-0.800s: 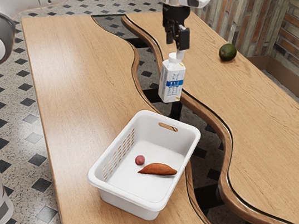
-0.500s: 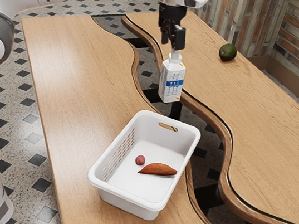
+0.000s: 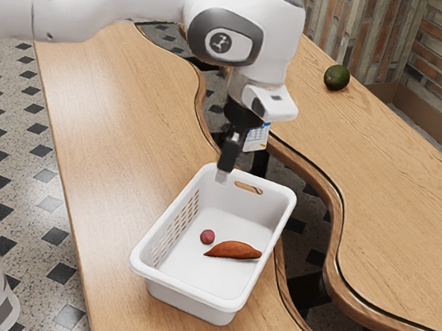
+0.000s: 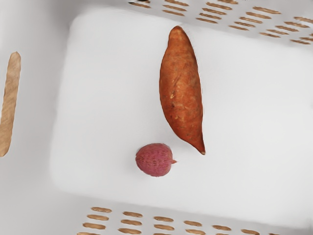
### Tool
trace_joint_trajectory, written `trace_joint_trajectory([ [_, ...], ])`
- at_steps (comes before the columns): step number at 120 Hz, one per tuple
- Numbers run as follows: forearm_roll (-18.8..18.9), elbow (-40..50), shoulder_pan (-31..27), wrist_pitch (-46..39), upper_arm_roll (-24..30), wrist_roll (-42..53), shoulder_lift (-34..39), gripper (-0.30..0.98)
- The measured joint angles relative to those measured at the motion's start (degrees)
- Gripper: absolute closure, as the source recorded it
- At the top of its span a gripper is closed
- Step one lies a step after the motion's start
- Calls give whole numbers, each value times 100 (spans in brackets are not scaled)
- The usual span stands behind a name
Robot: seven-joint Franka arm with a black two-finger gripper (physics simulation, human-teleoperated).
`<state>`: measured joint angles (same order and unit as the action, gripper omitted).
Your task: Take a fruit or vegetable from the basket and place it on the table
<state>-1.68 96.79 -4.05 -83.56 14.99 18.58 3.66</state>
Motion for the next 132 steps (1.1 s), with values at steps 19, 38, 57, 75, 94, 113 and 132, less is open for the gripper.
trace_joint_trajectory([
  [19, -219, 642, 644, -614, 10, 361, 134, 0],
  [38, -290, 949, 348, -971, 24, 631, 245, 0],
  [57, -413, 1322, 412, -1235, 135, 817, 246, 0],
  [75, -524, 1736, 391, -1585, 138, 953, 186, 0],
  [94, -685, 2055, 389, -2069, 202, 1044, 131, 0],
  [113, -776, 2319, 400, -2686, 214, 1055, 115, 0],
  [132, -800, 2353, 397, -3139, 215, 1052, -26, 0],
])
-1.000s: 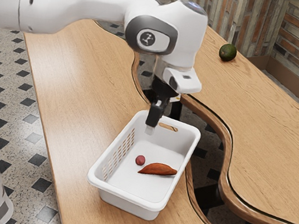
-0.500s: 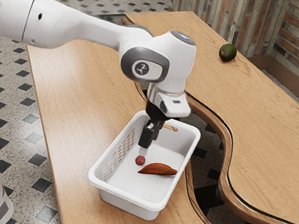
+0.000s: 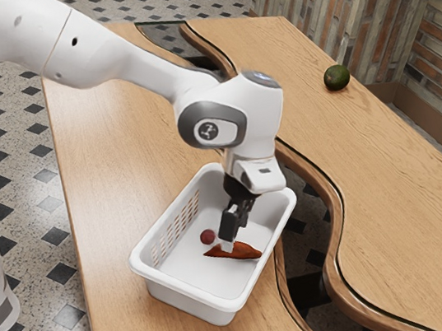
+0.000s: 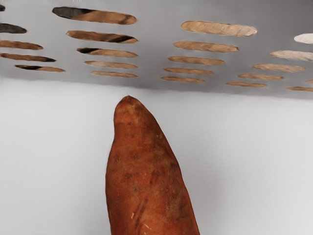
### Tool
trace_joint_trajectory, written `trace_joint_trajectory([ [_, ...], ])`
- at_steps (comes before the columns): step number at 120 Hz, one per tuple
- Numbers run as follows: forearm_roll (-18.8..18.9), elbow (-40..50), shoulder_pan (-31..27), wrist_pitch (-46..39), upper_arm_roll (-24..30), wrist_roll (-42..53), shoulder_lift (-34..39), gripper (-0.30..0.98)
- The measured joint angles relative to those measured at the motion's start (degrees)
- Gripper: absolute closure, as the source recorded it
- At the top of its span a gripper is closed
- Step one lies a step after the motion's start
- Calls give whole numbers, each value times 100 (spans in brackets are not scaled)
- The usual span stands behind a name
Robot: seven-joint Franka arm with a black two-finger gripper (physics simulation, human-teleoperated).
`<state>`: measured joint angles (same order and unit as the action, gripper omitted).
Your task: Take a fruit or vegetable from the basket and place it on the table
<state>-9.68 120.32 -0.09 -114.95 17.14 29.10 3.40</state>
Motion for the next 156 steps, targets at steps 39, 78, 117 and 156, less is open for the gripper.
trace_joint_trajectory([
  [39, -7, 52, -11, -384, 0, -11, -269, 0],
  [78, -8, 55, -8, -554, 0, -18, -479, 1],
  [117, -15, 53, -58, -609, -7, -87, -525, -12],
  [156, 19, 46, -186, -477, 8, -378, -452, 38],
])
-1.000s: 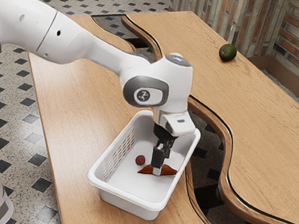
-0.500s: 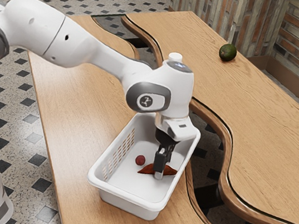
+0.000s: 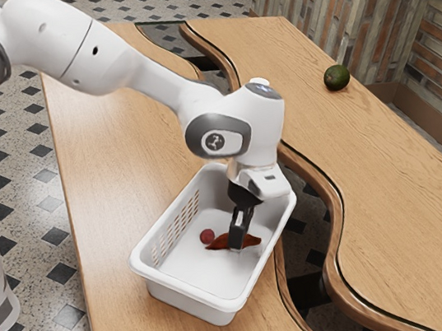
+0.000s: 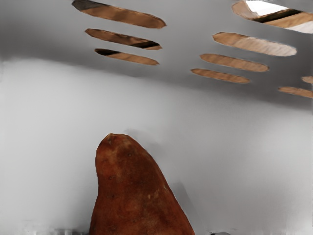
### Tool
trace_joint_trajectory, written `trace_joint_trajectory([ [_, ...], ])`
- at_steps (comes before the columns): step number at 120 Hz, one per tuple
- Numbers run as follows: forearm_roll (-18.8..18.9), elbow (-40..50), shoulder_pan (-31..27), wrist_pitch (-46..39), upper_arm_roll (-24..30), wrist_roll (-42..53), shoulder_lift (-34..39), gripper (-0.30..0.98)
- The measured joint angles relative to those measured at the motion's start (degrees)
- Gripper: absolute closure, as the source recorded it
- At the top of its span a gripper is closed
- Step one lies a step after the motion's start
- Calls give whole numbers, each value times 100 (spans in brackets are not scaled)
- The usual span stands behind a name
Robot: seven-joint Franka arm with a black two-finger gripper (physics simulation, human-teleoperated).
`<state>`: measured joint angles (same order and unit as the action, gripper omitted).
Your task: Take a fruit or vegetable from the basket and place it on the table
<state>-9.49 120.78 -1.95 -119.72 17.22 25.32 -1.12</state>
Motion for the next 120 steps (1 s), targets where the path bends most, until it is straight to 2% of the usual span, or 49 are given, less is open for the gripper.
trace_joint_trajectory([
  [9, 8, -6, -30, 63, 3, -85, 70, 47],
  [26, 38, -25, -82, 223, 8, -267, 274, 50],
  [36, 149, -171, -31, 453, -2, -397, 691, 51],
  [48, 331, -891, 126, 1054, -87, -554, 1303, 52],
  [62, 540, -1386, 124, 1915, -733, -754, 1793, 53],
  [83, 1045, -1733, 110, 2978, -2452, -1072, 1942, 54],
  [91, 1188, -1757, 101, 3268, -2919, -1182, 1928, 54],
  [110, 1338, -1758, 98, 3675, -3168, -1397, 1883, 53],
  [120, 1451, -1750, 95, 3794, -3173, -1493, 1871, 33],
])
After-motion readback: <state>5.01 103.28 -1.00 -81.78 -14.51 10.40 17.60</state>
